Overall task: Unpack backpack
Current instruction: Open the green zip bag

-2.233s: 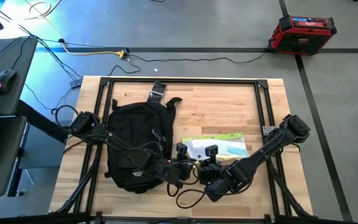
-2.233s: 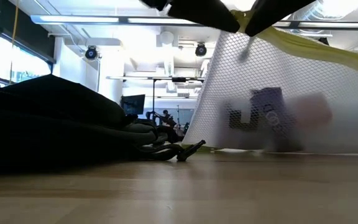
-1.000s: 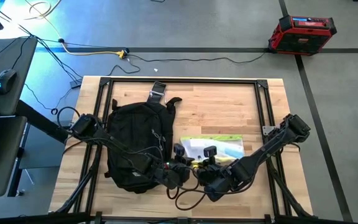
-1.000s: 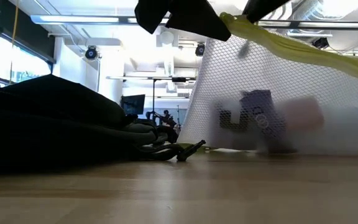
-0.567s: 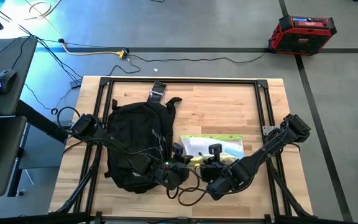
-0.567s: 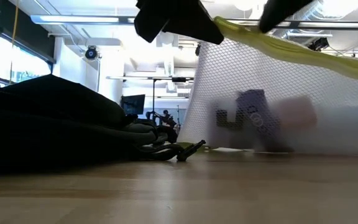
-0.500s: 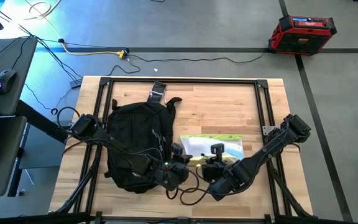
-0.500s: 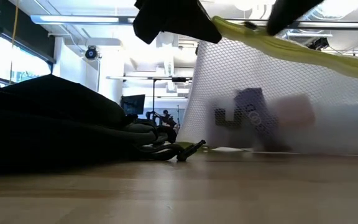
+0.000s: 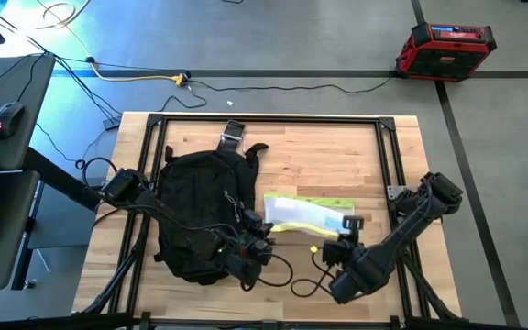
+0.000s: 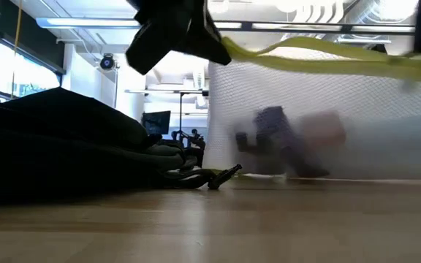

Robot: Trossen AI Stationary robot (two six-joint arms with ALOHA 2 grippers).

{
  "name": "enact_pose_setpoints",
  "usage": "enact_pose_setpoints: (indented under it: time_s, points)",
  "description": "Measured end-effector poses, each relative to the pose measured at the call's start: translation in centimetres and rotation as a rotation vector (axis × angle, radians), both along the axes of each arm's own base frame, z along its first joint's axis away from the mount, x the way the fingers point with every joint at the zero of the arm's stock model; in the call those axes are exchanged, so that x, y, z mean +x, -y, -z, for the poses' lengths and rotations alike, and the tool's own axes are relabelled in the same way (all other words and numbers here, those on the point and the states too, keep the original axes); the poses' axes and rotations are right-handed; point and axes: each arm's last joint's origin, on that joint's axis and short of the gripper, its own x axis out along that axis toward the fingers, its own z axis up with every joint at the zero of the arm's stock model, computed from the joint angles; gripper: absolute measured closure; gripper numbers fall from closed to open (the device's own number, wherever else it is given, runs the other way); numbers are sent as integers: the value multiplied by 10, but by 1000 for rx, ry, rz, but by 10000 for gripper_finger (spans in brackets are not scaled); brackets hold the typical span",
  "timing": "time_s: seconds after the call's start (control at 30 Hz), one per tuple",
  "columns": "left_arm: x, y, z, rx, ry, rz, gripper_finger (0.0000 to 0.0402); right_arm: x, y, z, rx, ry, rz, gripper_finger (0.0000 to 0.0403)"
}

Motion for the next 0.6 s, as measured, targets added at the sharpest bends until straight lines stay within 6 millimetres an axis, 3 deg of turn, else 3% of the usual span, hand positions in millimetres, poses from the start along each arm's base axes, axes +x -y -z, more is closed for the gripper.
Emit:
enact_pose_setpoints:
  time_s: [0.3, 0.43, 0.6]
  points:
    - [-11, 4, 10, -191, -78, 4, 401, -41, -23, 35, 43, -65, 55, 403]
    - [-15, 4, 13, -279, -98, -31, 401, -55, -22, 57, 24, -99, 82, 403]
    - [-15, 6, 14, -386, -94, -36, 401, -62, -14, 67, -41, -126, 96, 403]
